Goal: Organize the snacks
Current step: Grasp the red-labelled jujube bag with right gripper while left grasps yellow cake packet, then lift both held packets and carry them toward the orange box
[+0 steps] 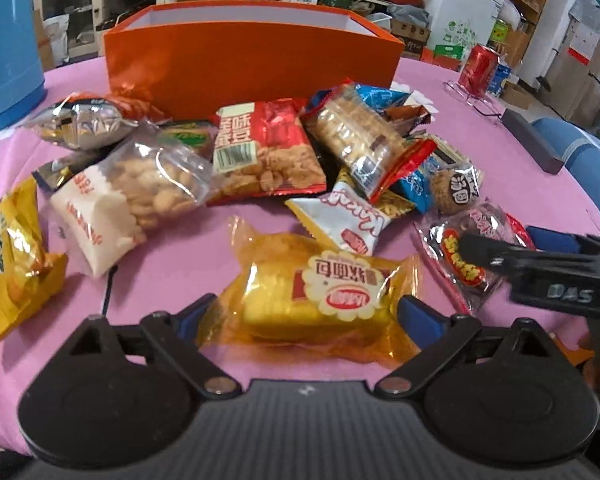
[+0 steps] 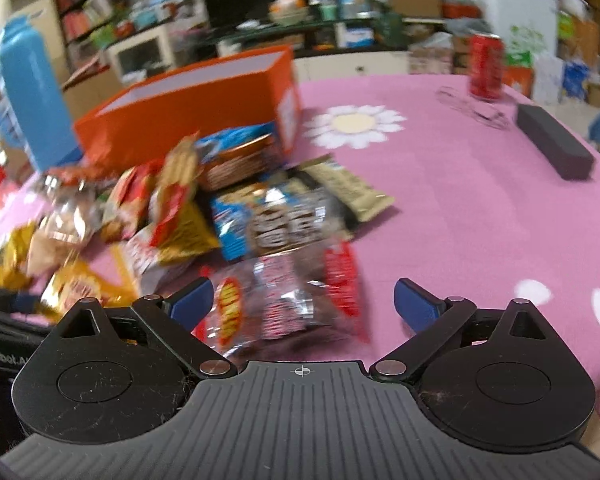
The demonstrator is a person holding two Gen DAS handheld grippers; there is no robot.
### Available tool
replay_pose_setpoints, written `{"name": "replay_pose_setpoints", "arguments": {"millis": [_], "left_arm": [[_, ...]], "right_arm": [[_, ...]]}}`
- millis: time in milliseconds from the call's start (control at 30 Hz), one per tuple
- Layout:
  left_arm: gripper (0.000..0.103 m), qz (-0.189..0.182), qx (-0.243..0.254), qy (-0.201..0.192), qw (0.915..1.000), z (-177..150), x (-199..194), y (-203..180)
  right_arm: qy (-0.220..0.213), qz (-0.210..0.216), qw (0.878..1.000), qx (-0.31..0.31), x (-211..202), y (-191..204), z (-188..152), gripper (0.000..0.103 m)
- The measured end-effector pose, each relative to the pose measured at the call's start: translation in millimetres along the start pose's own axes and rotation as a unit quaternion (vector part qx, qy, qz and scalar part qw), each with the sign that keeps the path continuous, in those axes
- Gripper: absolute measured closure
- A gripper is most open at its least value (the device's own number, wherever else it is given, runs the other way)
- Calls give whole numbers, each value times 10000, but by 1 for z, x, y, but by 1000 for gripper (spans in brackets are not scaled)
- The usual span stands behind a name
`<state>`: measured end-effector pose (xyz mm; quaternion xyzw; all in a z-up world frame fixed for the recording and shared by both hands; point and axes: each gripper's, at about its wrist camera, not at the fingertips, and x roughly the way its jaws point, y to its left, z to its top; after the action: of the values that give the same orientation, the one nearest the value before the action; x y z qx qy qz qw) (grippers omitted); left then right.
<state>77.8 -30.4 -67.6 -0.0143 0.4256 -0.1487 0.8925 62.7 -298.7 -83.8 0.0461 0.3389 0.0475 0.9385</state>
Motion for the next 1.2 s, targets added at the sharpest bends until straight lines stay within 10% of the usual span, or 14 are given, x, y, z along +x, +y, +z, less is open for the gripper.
{"name": "replay_pose_setpoints", "arguments": {"millis": [233, 467, 633, 700, 967, 1200], "left_arm": [[6, -49, 201, -74, 9998, 1, 8, -3], [27, -249, -68, -210, 9994, 1, -8, 10], [24, -30, 72, -78, 9999, 3, -8, 24], [20, 39, 68, -18, 10000, 3, -9, 30], [13, 88, -340, -274, 9990, -6, -34, 45], [11, 45, -409, -390, 9984, -13, -47, 47]], "right_arm": [[201, -190, 9983, -506, 22, 21, -5, 33], [87, 101, 9999, 79, 5, -1, -5, 74], [199, 162, 9993, 263, 3, -4, -5, 65], [397, 199, 9984, 340, -2, -2, -5, 28], [180, 203, 9989, 383, -40, -10, 1, 24], [561, 1105, 9898, 703, -44, 12, -13, 25]]}}
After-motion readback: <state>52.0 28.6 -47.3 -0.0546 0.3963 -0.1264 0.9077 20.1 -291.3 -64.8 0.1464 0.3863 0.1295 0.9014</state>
